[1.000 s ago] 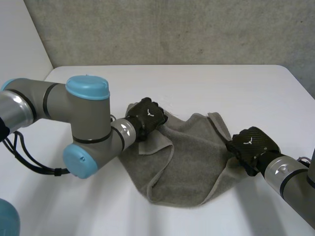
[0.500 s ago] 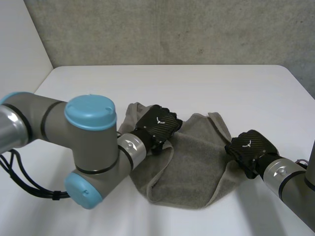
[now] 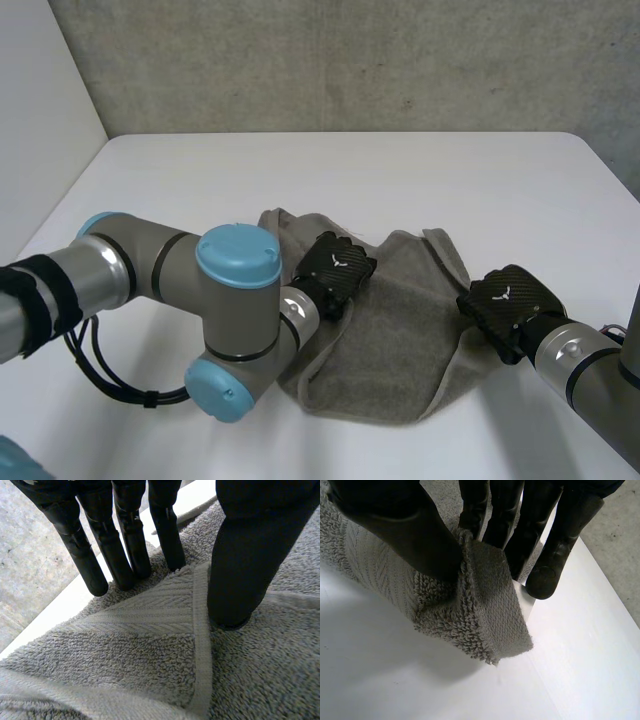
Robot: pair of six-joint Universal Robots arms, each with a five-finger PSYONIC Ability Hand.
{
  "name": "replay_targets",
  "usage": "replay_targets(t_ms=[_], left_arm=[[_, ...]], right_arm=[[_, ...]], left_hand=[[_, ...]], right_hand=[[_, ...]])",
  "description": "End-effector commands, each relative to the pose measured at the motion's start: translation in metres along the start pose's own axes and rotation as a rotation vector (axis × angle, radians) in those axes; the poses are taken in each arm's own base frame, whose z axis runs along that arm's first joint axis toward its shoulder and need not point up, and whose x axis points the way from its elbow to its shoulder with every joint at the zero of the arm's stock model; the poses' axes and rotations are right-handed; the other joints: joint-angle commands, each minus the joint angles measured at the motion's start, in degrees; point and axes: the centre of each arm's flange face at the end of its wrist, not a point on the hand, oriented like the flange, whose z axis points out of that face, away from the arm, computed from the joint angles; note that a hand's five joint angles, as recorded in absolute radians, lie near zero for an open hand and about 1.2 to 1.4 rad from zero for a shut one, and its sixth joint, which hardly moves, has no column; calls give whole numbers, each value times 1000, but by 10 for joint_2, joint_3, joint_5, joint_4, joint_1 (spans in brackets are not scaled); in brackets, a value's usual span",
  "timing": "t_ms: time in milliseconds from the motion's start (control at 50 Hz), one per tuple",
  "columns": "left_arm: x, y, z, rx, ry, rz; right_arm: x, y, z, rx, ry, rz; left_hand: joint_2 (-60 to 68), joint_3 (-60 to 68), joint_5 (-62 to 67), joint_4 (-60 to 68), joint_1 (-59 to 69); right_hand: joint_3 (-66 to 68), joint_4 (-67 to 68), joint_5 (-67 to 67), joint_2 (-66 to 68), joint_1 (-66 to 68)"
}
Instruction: Fold the towel.
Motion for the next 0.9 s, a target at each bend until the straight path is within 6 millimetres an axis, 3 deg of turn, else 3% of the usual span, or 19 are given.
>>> replay_targets(t_ms=[20,140,240,280,400,440,460,500,520,560,580,600,620,640,660,720,760,840,900], left_arm=[[-2,6,12,-4,-25,1],[-6,11,19,-11,-75,9],[-12,11,23,7,-124,51],[-23,8,23,7,-177,109],[-66,-23,6,33,-339,137],[-99,-52,-16,77,-437,129],[-99,-52,-16,77,-437,129],[-122,-82,-42,135,-503,128],[-122,-82,-42,135,-503,128],[-133,-95,-57,162,-538,126],[-145,-106,-71,187,-574,125],[-153,-118,-86,213,-604,128],[-153,-118,-86,214,-605,128],[-158,-132,-102,248,-630,131],[-162,-151,-121,298,-660,135],[-168,-168,-140,352,-693,136],[-173,-197,-174,448,-739,137],[-175,-216,-200,519,-770,134],[-174,-221,-211,531,-775,129]], right_arm=[[0,0,0,-1,-1,-1],[-1,1,1,-3,-3,-1],[3,-1,1,4,8,1],[6,-3,1,10,19,3],[30,-12,5,40,100,19],[39,-20,3,68,133,17],[49,-32,-3,109,173,20],[60,-45,-10,157,215,31],[60,-45,-10,158,215,31],[84,-73,-29,264,300,69],[84,-73,-29,265,301,69],[99,-90,-42,333,353,85],[115,-108,-59,405,412,94],[115,-108,-59,405,412,95],[129,-123,-76,455,460,99],[152,-147,-107,506,523,93],[160,-157,-119,516,538,93],[174,-182,-152,543,562,84],[175,-185,-155,532,554,88]], left_hand=[[61,61,63,62,61],[71,71,74,72,71],[206,205,208,206,206],[349,349,352,350,349],[374,373,376,374,374],[374,373,376,374,374],[374,373,376,374,374],[374,373,376,374,374],[374,373,376,374,374],[374,373,376,374,374],[374,373,376,374,374],[374,373,376,374,374],[374,373,376,374,374],[374,373,376,374,374],[374,373,376,374,374],[374,373,376,374,374],[374,373,376,374,374],[374,373,376,374,374],[374,373,376,374,374]], right_hand=[[44,31,34,38,40],[44,31,34,38,40],[44,31,34,38,40],[44,31,34,38,40],[44,31,34,38,40],[44,31,34,38,40],[44,31,34,38,40],[44,31,34,38,40],[44,31,34,38,40],[44,31,34,38,40],[44,31,34,38,40],[44,31,34,38,40],[44,31,34,38,40],[44,31,34,38,40],[44,31,34,38,40],[44,31,34,38,40],[44,31,34,38,40],[44,31,34,38,40],[44,31,34,38,40]])
